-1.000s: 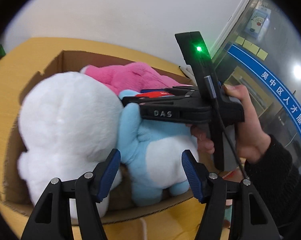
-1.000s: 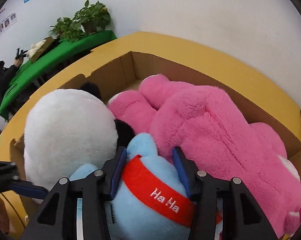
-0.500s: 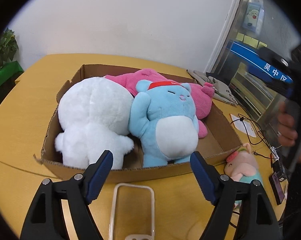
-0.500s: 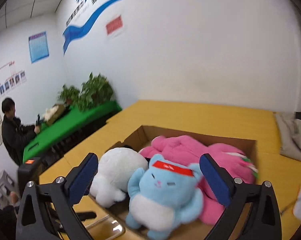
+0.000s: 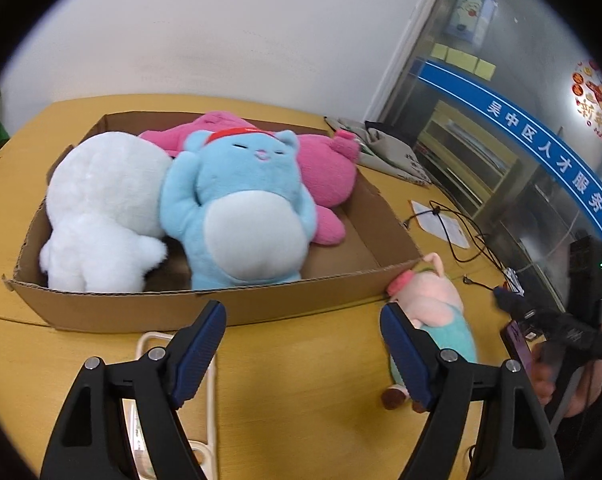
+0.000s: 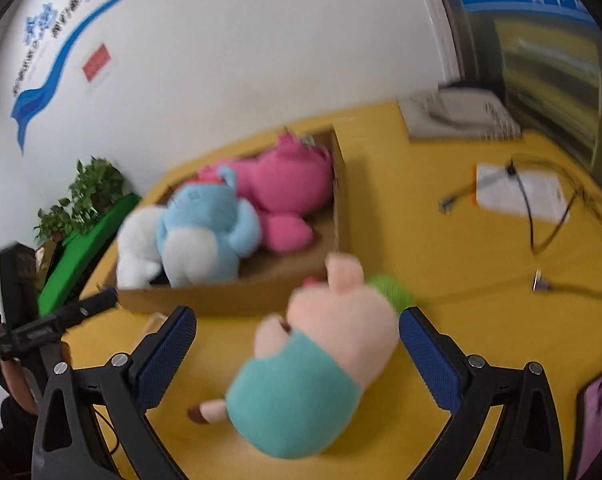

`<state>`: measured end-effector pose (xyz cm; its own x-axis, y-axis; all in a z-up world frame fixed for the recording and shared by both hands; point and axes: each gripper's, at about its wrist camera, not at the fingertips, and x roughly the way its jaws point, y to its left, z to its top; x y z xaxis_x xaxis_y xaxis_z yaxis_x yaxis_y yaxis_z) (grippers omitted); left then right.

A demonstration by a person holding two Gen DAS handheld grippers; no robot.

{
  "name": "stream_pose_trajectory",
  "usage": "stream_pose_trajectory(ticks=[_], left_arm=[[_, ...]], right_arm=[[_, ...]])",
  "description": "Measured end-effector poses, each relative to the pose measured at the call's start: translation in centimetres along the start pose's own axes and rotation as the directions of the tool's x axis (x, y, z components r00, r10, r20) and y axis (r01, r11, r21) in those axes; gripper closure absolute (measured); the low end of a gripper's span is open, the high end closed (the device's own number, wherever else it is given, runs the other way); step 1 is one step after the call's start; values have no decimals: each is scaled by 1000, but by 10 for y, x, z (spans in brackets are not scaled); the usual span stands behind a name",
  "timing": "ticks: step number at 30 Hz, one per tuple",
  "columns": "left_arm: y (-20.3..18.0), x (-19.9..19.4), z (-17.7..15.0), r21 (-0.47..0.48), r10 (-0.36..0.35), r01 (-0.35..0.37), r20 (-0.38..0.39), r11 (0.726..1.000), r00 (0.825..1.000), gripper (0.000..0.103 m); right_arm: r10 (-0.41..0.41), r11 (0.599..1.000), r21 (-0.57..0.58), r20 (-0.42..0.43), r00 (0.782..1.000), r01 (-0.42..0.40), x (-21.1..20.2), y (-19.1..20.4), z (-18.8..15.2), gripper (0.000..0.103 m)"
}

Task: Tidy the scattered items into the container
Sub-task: 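Close both grippers on the pink-and-teal plush pig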

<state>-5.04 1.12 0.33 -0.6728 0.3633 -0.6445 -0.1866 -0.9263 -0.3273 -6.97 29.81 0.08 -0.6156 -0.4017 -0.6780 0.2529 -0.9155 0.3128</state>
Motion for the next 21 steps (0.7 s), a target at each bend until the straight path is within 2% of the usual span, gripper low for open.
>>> stream_pose_trajectory(ticks=[3, 5, 9, 14, 16, 19, 21], left_arm=[[-11, 0, -2, 22, -7, 8, -7, 1000, 1000, 24], [-17, 0, -3, 28, -12, 12, -13, 1000, 1000, 24], [-25, 4, -3, 49, -9, 10, -31, 999, 999, 24], [-40, 16, 0, 47, -58, 61, -52, 997, 997, 24], [-50, 26, -1, 61, -86, 91, -81, 994, 993, 24], [-65, 48, -6, 78, -118, 131, -162, 988, 980, 24], [-77, 68, -16, 107, -109, 137, -235, 985, 966, 25]], right_arm=[[-51, 998, -33, -86, 995, 48, 36, 4, -20, 1], [-28, 999, -36, -128, 991, 24, 55, 8, -36, 5], [-42, 990, -136, -98, 994, 28, 54, 25, -49, 14], [42, 963, -258, -140, 989, -78, 44, 42, -63, 18], [90, 938, -317, -173, 981, -142, 39, 55, -75, 19], [144, 892, -394, -218, 965, -222, 33, 72, -92, 19], [165, 872, -420, -234, 958, -253, 30, 77, -99, 18]])
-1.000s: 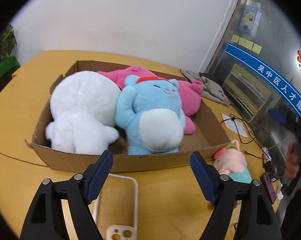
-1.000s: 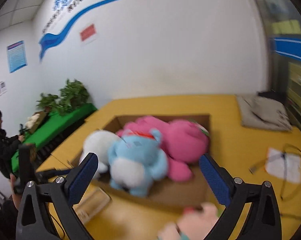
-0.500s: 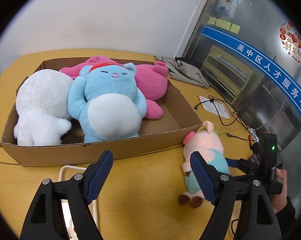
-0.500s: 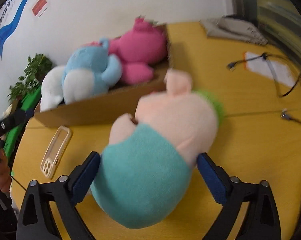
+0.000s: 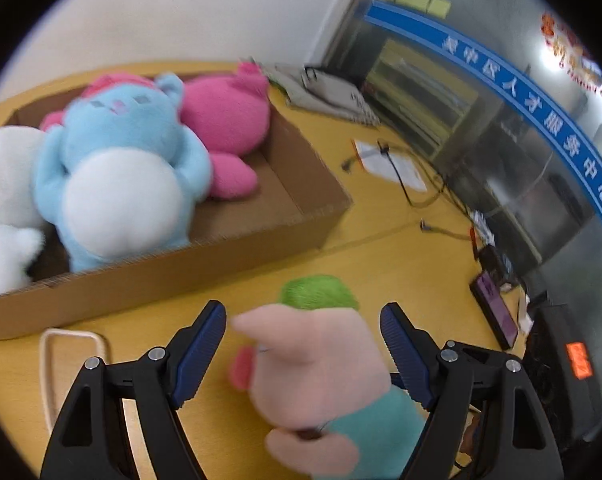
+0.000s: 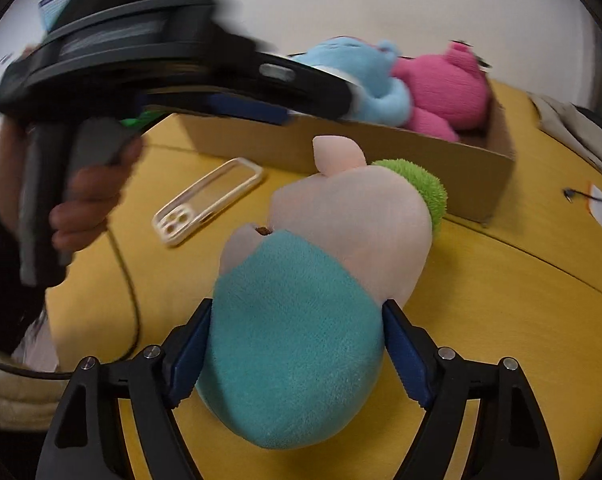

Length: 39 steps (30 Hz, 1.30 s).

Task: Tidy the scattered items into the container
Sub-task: 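Close both grippers on the pink-and-teal plush pig, then lift the plush pig with both grippers and carry it over the box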

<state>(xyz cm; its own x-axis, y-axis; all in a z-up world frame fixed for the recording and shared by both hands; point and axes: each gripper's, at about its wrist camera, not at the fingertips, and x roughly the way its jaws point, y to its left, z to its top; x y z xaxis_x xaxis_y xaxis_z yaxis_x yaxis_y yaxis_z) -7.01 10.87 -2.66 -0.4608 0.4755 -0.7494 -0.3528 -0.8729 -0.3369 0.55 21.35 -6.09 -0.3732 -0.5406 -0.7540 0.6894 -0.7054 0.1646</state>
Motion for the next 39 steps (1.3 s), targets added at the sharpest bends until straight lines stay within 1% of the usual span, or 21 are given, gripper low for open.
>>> stream_pose_trajectory(ticks=[1, 2, 3, 4, 7, 10, 13, 16, 18, 19, 21, 23, 26, 29, 30, 32, 34, 36, 38, 39], left_arm=[[-6, 12, -4, 22, 14, -13, -39, 1000, 999, 29], [-8, 21, -8, 30, 22, -20, -72, 999, 997, 35], [-9, 28, -12, 25, 26, -24, -95, 999, 995, 39], [-9, 31, -15, 15, 26, -25, -101, 1000, 995, 39], [-3, 30, -16, -22, -3, 1, -111, 1000, 994, 41], [3, 29, -16, -59, -22, 15, -121, 998, 992, 44], [7, 28, -15, -88, -45, 35, -116, 995, 992, 47], [8, 23, -14, -104, -57, 46, -112, 994, 992, 50], [6, 18, -12, -102, -47, 37, -104, 994, 993, 51], [4, 12, -8, -98, -41, 32, -90, 995, 995, 51], [2, -4, 3, -96, -43, 38, -49, 995, 998, 52], [-2, -22, 21, -71, -47, 46, -4, 996, 999, 51], [-10, -47, 67, -5, -21, 21, 72, 1000, 997, 51], [-9, -66, 124, 41, 5, -12, 165, 999, 986, 51], [-6, -69, 142, 50, 10, -20, 193, 999, 981, 51], [3, -67, 172, 51, 21, -33, 223, 998, 975, 51], [16, -52, 195, 41, 36, -46, 220, 998, 975, 51], [28, -28, 209, 30, 62, -70, 207, 997, 976, 51], [41, 13, 215, 40, 95, -101, 137, 994, 986, 51], [47, 31, 215, 40, 100, -104, 99, 994, 990, 51]], right_arm=[[11, 1000, -9, -1, 1000, -11, 0, 2, -2, 17], [18, 1000, -18, -2, 1000, -18, 0, 3, -4, 17], [19, 999, -25, -3, 1000, -19, -1, 4, -5, 16], [24, 999, -23, -10, 1000, -25, -1, 4, -7, 16], [53, 998, 19, 0, 999, -53, -3, -4, -13, 15], [60, 997, 42, 6, 998, -60, -4, -6, -14, 13], [63, 996, 58, 13, 998, -63, -3, -5, -15, 13], [65, 996, 60, 28, 998, -66, -5, -2, -14, 19], [82, 993, 76, 49, 995, -86, -10, -4, -13, 24], [93, 991, 86, 63, 994, -98, -13, -5, -10, 25], [96, 991, 84, 113, 989, -105, -24, -4, -1, 26], [89, 993, 64, 168, 982, -101, -38, -3, 11, 26], [56, 998, -7, 228, 972, -56, -57, -6, 45, 26], [-12, 996, -80, 275, 961, 36, -67, -15, 98, 25], [-33, 994, -91, 302, 953, 63, -71, -20, 117, 25], [-50, 992, -90, 351, 935, 87, -72, -35, 149, 25], [-49, 992, -89, 388, 920, 90, -62, -54, 168, 25], [-37, 994, -75, 407, 913, 74, -41, -78, 177, 25], [-32, 998, -43, 385, 922, 52, -14, -100, 178, 25], [-40, 998, -27, 350, 936, 52, 1, -109, 175, 25]])
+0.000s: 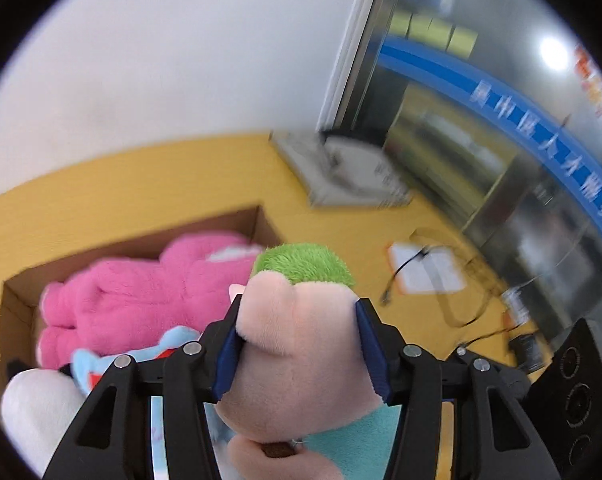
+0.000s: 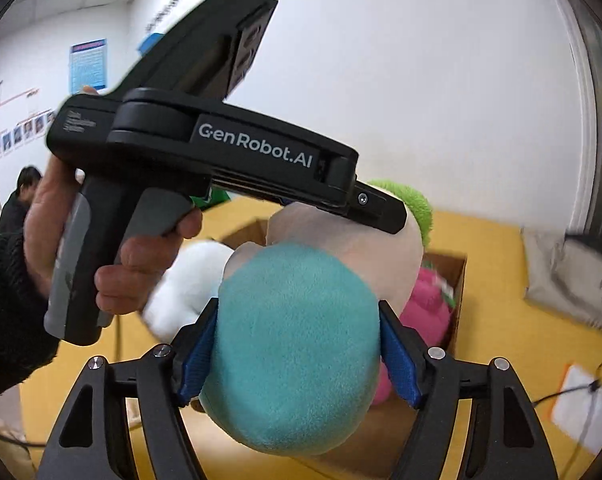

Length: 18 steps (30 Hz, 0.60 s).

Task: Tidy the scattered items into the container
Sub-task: 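Lift the plush pig with both grippers and carry it over the box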

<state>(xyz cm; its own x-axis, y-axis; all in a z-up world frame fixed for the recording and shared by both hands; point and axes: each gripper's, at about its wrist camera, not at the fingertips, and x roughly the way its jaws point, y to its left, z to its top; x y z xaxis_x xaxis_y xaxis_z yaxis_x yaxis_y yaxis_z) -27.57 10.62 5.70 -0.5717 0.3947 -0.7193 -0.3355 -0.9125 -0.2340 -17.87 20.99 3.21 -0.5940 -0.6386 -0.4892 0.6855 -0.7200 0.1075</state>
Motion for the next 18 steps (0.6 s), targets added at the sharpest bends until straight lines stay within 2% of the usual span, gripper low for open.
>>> stream_pose_trajectory(ticks=[3, 7, 11, 13, 15, 16, 18], left_arm=[[8, 51, -18, -18, -25, 23, -108, 1000, 994, 51], [11, 70, -31, -27, -107, 105, -139, 994, 985, 51], [6, 79, -33, -1, -99, 100, -139, 995, 985, 51], [11, 85, -32, -30, -135, 132, -141, 991, 981, 51], [14, 88, -33, -40, -154, 149, -143, 988, 978, 51], [13, 90, -33, -35, -150, 147, -147, 989, 978, 50], [10, 90, -33, -8, -128, 129, -156, 992, 979, 50]], right_arm=[[-28, 1000, 6, -126, 992, 29, 29, -12, -30, 25], [-15, 996, 87, -148, 989, 28, 26, -26, -42, 22], [-106, 994, -41, -176, 979, 100, 7, -13, -27, 21], [-114, 993, -30, -154, 981, 111, -8, -16, -17, 27], [-84, 995, 34, -180, 980, 92, -4, -24, -14, 50], [-102, 993, 30, -226, 969, 112, 6, -26, -19, 55], [-88, 994, 42, -281, 956, 104, 24, -25, -30, 55]])
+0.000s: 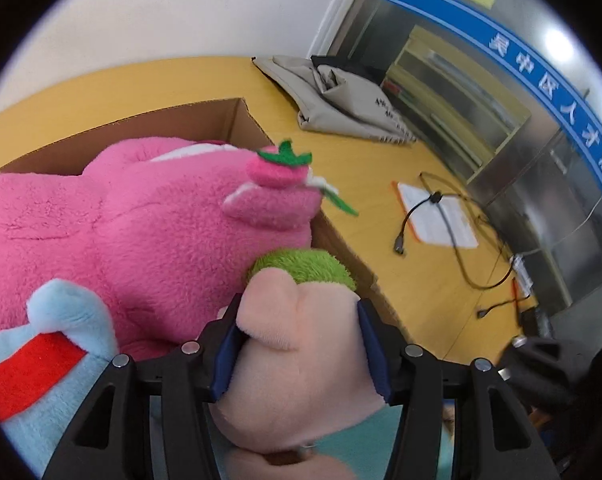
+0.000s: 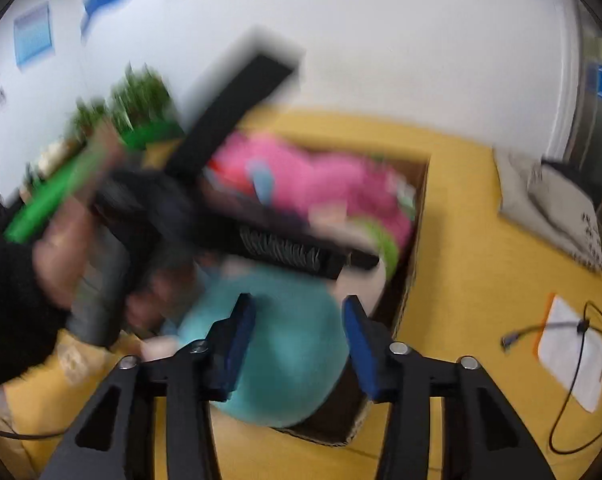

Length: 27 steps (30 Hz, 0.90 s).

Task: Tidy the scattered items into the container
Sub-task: 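Lift the plush pig with both grippers and carry it over the box, then lower the pig into the box beside the blue cat and open both grippers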

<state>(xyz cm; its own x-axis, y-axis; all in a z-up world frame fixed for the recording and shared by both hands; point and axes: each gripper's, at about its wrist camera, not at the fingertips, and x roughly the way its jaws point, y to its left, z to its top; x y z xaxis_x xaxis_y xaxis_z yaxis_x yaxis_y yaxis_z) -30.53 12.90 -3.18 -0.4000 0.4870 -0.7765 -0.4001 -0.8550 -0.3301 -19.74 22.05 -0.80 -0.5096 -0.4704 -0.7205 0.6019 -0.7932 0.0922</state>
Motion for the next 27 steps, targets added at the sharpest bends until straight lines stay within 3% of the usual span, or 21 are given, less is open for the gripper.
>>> stream_pose_trajectory(ticks=[3, 5, 6, 7, 9, 11, 13, 15, 16, 18, 19, 20, 23, 25, 27], left_arm=[[-5, -15, 3, 1, 22, -22, 1, 1000, 1000, 50], [-10, -38, 4, 9, -48, 48, 42, 999, 998, 62], [-12, -45, 4, 27, -100, 98, 54, 995, 994, 63], [-15, -46, 3, 52, -103, 101, 50, 994, 993, 63], [-17, -27, 0, 88, -10, 10, -8, 996, 1000, 69], [-13, -17, -3, 99, -7, 7, 7, 995, 1000, 70], [-10, -17, -3, 88, -12, 10, 19, 996, 1000, 70], [-12, -20, -4, 96, 11, -13, 25, 995, 1000, 69], [-17, -24, -5, 112, 37, -41, 37, 993, 999, 69], [-28, -39, -9, 129, 82, -91, 69, 988, 994, 66], [-31, -49, -12, 110, 72, -80, 78, 991, 994, 57], [-33, -60, -16, 80, 41, -49, 90, 996, 995, 46], [-39, -102, -43, 27, -37, 33, 162, 999, 986, 31], [-47, -135, -71, 36, 20, -29, 219, 999, 975, 30], [-49, -170, -105, 0, 103, -107, 281, 994, 954, 23]], right_arm=[[11, 1000, 3, -47, 999, -11, 10, -3, -1, 55], [-20, 1000, -14, -99, 995, 19, 18, -4, -8, 56], [-19, 1000, -5, -101, 995, 18, 18, -6, -12, 55], [-4, 1000, 16, -93, 996, 5, 17, -9, -14, 55], [12, 999, 51, -82, 997, -8, 11, -15, -18, 54], [-2, 997, 72, -68, 998, 7, 4, -14, -22, 52], [-39, 994, 103, -59, 998, 45, -10, -11, -28, 42], [-65, 989, 133, -45, 997, 71, -29, -8, -40, 19], [-74, 985, 156, -31, 997, 78, -41, -5, -46, 13], [-109, 971, 219, 32, 994, 99, -73, -1, -55, 0], [-123, 964, 245, 63, 990, 104, -88, 4, -57, 0], [-138, 956, 272, 99, 986, 107, -104, 9, -57, 0], [-181, 947, 297, 165, 969, 126, -131, 23, -51, 0], [-229, 946, 272, 187, 955, 174, -133, 27, -43, 0], [-275, 941, 255, 192, 942, 223, -137, 42, -43, 0]])
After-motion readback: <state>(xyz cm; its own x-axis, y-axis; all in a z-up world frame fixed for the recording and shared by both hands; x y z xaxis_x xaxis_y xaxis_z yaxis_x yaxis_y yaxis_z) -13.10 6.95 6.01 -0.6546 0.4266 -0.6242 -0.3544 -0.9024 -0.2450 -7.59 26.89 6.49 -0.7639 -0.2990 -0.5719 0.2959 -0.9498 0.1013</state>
